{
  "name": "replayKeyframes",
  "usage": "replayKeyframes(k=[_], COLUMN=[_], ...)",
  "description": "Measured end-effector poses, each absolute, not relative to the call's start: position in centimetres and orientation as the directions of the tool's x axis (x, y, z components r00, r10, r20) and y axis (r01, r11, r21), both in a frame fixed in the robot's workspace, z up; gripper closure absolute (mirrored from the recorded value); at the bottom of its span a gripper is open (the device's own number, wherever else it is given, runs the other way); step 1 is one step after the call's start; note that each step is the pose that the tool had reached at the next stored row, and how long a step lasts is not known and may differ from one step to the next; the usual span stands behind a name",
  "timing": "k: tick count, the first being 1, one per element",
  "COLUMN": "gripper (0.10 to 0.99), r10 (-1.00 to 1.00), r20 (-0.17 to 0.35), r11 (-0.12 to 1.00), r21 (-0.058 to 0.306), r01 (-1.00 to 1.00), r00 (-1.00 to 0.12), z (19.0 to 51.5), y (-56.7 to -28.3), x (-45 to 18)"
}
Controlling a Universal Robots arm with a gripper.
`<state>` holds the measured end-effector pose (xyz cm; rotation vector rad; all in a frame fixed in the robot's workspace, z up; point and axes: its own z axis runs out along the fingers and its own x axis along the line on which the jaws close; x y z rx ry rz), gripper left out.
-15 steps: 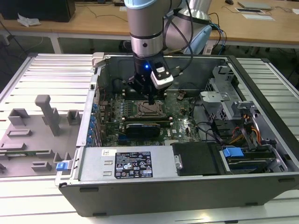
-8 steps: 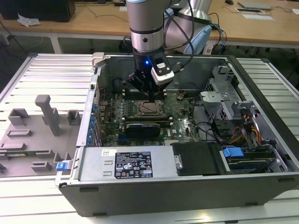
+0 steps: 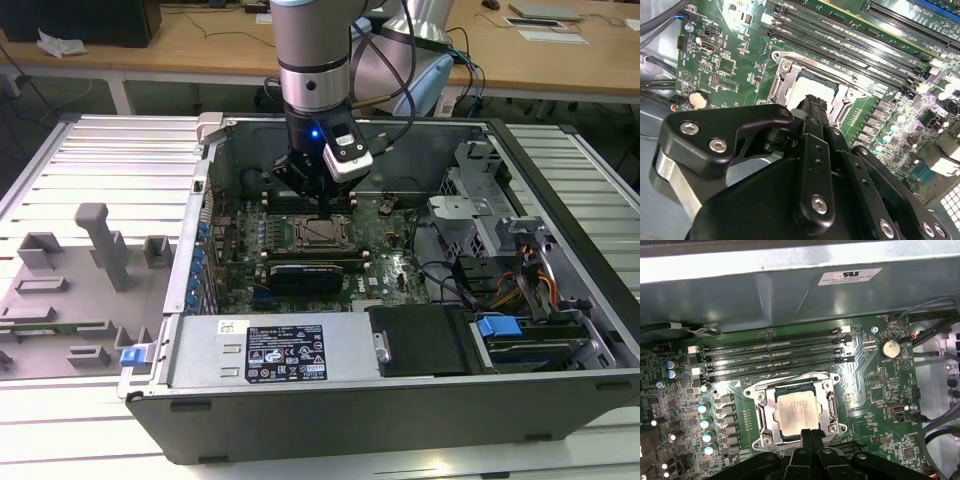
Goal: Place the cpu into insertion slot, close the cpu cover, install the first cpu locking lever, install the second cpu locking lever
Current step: 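Install the second cpu locking lever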
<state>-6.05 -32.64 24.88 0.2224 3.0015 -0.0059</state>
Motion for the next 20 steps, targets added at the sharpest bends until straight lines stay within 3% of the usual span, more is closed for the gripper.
replayKeyframes(k=[11,20], gripper=[0.980,0.980], r10=[0.146,0.147], r20=[-0.131,-0.131], r11=[0.989,0.989], r21=[0.006,0.006], r01=[0.147,0.147], r00=[-0.980,-0.980], z=[24.9,24.9], y=[-33.0,-35.0], x=[-6.1,-6.0])
